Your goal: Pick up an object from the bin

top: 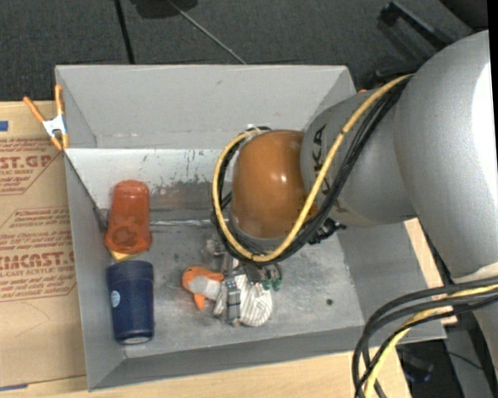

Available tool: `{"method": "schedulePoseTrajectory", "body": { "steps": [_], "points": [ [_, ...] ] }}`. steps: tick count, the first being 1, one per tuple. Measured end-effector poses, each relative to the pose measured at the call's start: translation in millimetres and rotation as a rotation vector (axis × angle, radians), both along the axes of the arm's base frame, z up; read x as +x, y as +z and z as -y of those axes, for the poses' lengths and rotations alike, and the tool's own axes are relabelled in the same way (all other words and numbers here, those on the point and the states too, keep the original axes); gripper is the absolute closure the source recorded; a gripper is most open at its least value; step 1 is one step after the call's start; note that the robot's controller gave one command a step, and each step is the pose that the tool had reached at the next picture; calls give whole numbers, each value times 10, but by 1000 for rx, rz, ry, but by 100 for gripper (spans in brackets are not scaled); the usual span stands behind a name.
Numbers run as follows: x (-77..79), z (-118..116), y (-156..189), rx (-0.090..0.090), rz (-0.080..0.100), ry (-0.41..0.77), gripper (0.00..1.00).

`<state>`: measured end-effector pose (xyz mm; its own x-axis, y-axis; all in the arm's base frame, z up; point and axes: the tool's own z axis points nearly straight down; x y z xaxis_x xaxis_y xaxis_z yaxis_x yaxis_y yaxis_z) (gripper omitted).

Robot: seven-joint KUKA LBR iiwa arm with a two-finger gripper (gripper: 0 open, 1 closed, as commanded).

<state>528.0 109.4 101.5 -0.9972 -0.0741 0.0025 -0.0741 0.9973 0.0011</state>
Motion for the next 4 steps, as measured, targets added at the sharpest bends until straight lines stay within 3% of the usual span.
{"method": "schedulePoseTrajectory", "body": {
  "steps": [1, 2, 3, 4],
  "points": [
    [10, 141, -93, 0, 3, -59, 0],
    [-252, 284, -320, 1, 3, -131, 100],
    [-252, 284, -319, 1, 3, -131, 100],
    [-134, 423, 1371, 0, 8, -110, 100]
  ]
}}
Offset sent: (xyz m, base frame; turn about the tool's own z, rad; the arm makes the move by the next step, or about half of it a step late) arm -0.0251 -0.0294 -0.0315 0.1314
